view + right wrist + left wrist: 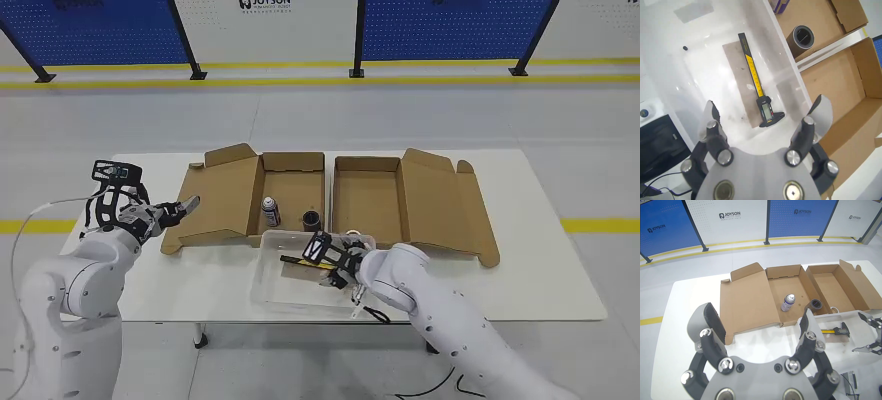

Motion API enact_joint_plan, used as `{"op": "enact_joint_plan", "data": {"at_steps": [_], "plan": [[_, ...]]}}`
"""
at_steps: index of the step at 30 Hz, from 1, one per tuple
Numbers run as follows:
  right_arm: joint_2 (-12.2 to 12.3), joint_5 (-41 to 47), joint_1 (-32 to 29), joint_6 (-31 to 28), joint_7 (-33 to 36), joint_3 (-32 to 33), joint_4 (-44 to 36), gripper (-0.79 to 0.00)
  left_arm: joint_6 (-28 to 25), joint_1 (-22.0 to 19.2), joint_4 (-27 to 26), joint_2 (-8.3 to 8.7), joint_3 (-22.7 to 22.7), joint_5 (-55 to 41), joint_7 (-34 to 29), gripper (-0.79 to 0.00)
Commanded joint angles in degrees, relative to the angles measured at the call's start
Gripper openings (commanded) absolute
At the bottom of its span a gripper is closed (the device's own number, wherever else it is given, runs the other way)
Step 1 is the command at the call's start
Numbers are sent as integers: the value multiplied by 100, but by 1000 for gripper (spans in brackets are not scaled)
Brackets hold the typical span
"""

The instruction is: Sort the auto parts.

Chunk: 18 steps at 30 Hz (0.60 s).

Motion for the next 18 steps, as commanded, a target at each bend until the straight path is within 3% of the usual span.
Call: {"op": "enact_joint_plan", "data": {"at_steps": [1, 18], "plan": [[-9, -18, -14, -20, 14, -32, 36, 0, 0, 0, 0, 0, 0, 0, 0, 0], [-32, -25, -20, -209, 35, -15, 217, 0, 0, 0, 0, 0, 0, 0, 0, 0]]}}
